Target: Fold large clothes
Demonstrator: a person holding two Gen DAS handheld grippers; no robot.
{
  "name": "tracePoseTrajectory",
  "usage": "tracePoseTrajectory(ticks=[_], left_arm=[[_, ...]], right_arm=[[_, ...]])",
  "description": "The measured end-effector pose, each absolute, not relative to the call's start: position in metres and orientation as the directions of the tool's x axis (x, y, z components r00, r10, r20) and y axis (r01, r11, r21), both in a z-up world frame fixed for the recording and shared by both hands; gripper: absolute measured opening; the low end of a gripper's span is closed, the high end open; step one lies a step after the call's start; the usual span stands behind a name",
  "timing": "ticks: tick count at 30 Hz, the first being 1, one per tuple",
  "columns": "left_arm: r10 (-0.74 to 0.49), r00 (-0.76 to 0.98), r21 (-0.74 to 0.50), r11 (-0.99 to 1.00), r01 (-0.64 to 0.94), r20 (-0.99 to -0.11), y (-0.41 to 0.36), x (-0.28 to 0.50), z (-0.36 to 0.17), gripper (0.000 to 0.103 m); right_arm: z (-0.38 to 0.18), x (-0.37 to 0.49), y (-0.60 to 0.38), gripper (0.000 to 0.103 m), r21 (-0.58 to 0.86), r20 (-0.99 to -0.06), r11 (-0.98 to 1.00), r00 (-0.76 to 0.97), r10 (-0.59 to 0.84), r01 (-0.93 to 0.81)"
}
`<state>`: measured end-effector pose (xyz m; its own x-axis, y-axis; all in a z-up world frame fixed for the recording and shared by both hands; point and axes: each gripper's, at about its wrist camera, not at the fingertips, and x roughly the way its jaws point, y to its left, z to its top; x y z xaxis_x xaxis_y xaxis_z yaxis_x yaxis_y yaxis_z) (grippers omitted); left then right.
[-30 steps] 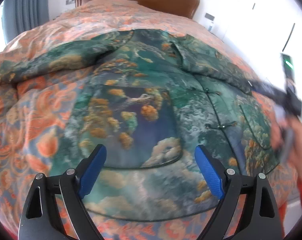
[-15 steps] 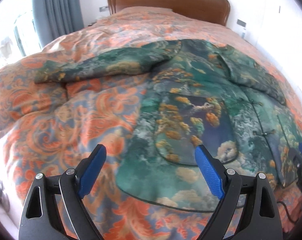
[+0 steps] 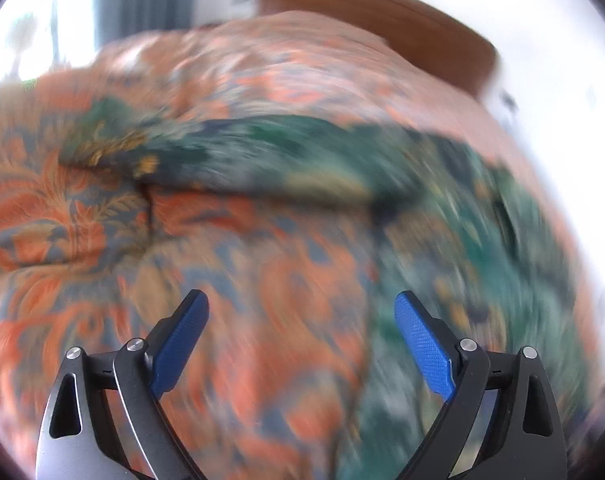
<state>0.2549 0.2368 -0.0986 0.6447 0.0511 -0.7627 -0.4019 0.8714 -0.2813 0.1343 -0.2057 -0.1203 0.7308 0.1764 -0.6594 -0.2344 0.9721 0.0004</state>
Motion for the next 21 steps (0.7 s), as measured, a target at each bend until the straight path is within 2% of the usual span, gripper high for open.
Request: tracePoseTrajectory(ticks=[3, 6, 8, 9, 10, 13, 16, 19, 21], left_arm=[[0.037, 0.636, -0.429, 0.708, -0.561, -0.771, 0.322, 0.275, -0.116, 0.095], [0.053, 0.624, -0.501, 0.546, -0.671, -0.779, 0.376, 0.283, -0.138, 0.092], [0.100, 0.630, -0.528, 0.452, -0.718, -0.771, 0.398, 0.283, -0.146, 0.070], [0.114, 0.630, -0.531, 0.438, -0.726, -0.768, 0.403, 0.284, -0.147, 0.029], [0.122, 0.616, -0.511, 0.447, -0.734, -0.778, 0.404, 0.289, -0.146, 0.008], [0.241, 0.602, -0.394, 0.565, -0.725, -0.761, 0.373, 0.298, -0.116, 0.007], [0.361, 0.649, -0.190, 0.762, -0.619, -0.669, 0.300, 0.308, -0.068, 0.007], [0.379, 0.740, 0.034, 0.900, -0.435, -0.555, 0.197, 0.313, -0.034, 0.007], [0.352, 0.783, 0.141, 0.934, -0.328, -0.513, 0.142, 0.310, -0.029, 0.008]], right_arm=[[-0.124, 0.130, -0.204, 0.073, 0.000, -0.665, 0.971, 0.725, 0.179, -0.240], [-0.128, 0.127, -0.203, 0.073, -0.004, -0.671, 0.969, 0.719, 0.179, -0.246], [-0.132, 0.126, -0.200, 0.073, -0.007, -0.679, 0.967, 0.712, 0.181, -0.253], [-0.133, 0.126, -0.199, 0.073, -0.008, -0.682, 0.966, 0.709, 0.183, -0.257], [-0.135, 0.126, -0.198, 0.073, -0.011, -0.686, 0.964, 0.704, 0.185, -0.264], [-0.139, 0.122, -0.192, 0.073, -0.018, -0.687, 0.959, 0.700, 0.194, -0.284], [-0.138, 0.118, -0.192, 0.073, -0.017, -0.672, 0.958, 0.713, 0.201, -0.286], [-0.137, 0.117, -0.194, 0.073, 0.001, -0.655, 0.961, 0.727, 0.208, -0.275], [-0.136, 0.117, -0.196, 0.073, 0.011, -0.650, 0.964, 0.731, 0.209, -0.267]])
